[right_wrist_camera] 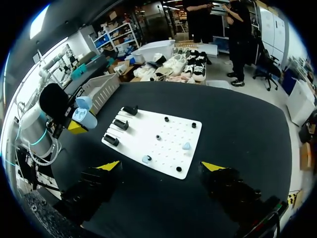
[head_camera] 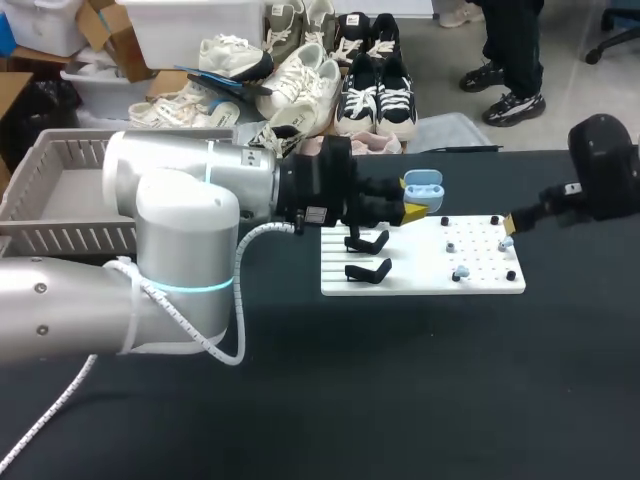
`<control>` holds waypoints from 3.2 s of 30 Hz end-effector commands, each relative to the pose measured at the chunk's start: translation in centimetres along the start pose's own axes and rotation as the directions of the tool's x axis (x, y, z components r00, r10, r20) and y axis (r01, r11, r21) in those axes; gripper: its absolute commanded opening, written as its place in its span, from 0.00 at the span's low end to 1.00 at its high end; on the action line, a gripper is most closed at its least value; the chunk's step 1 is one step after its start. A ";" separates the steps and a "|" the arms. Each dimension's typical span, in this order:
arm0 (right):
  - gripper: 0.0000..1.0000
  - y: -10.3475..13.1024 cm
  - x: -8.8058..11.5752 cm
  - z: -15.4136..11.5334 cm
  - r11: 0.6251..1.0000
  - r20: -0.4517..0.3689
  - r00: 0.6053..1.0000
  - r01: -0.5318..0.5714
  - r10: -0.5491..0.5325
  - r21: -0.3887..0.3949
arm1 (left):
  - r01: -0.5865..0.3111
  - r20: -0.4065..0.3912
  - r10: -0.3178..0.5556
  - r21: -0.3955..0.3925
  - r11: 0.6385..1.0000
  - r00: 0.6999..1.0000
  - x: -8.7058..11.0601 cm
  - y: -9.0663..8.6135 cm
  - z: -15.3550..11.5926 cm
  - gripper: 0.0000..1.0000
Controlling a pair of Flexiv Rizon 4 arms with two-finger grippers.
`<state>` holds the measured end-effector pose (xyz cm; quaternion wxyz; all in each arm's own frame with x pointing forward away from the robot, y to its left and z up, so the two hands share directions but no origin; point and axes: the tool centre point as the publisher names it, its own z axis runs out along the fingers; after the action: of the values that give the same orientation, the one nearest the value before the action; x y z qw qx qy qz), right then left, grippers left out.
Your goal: Pick up each earbud case from the left stands, insert the matching earbuds, close the lid, and place the case in the box.
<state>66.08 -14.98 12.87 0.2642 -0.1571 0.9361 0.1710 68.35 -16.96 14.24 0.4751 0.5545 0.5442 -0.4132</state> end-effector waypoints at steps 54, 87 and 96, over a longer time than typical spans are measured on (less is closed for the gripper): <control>1.00 -4.2 0.3 4.1 0.934 -0.215 0.952 0.267 -0.218 0.236 | 0.009 -0.022 -0.010 -0.028 1.000 1.000 1.8 0.4 -0.2 0.00; 1.00 -4.8 0.4 7.6 0.979 -0.210 0.971 0.146 -0.114 0.143 | 0.009 -0.022 -0.010 -0.028 1.000 1.000 1.8 0.4 -0.2 0.00; 1.00 -3.8 0.0 8.1 0.961 -0.270 0.956 0.178 -0.118 0.212 | 0.009 -0.022 -0.010 -0.028 1.000 1.000 1.8 0.4 -0.2 0.00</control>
<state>70.79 -16.09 5.34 0.1756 -0.2201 0.9589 0.0345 69.01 -16.41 12.61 0.4730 0.5510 0.5572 -0.4027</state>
